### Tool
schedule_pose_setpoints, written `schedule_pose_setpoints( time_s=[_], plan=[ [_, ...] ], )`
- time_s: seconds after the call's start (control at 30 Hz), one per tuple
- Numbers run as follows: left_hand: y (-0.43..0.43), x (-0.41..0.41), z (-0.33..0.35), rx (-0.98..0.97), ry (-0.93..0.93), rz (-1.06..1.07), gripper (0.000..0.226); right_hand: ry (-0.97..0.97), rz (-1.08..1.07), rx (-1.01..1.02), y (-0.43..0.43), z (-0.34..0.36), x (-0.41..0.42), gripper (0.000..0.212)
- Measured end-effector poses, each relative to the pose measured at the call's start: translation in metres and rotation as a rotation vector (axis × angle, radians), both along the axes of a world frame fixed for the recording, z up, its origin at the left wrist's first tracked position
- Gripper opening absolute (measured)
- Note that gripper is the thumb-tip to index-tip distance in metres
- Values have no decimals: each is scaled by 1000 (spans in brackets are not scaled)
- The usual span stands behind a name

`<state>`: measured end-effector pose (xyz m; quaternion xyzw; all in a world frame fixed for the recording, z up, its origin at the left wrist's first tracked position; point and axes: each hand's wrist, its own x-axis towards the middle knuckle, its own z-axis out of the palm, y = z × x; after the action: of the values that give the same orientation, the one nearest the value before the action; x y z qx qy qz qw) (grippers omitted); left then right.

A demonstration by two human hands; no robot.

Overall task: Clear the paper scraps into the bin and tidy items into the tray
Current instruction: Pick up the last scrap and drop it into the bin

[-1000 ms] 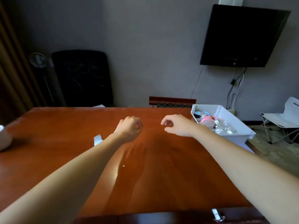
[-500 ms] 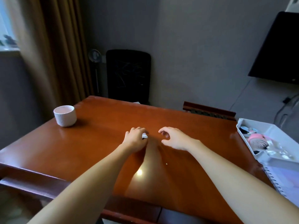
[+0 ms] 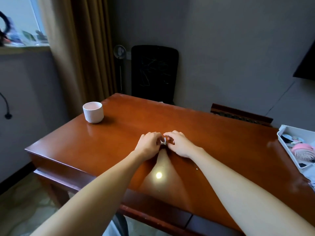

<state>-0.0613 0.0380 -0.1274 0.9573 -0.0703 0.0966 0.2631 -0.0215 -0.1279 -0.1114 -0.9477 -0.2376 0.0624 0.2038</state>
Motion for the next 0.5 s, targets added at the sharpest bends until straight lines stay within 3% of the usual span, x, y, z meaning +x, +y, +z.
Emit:
schedule_pose_setpoints(
  time_s=[0.23,0.5],
  plan=[
    [51,-27,-2,-120,-17,75,17,-52,99,20,47,-3,-13,21],
    [137,-90,-6,-130,-80,210,11,-110,262,35,142,7,-57,20]
  ],
)
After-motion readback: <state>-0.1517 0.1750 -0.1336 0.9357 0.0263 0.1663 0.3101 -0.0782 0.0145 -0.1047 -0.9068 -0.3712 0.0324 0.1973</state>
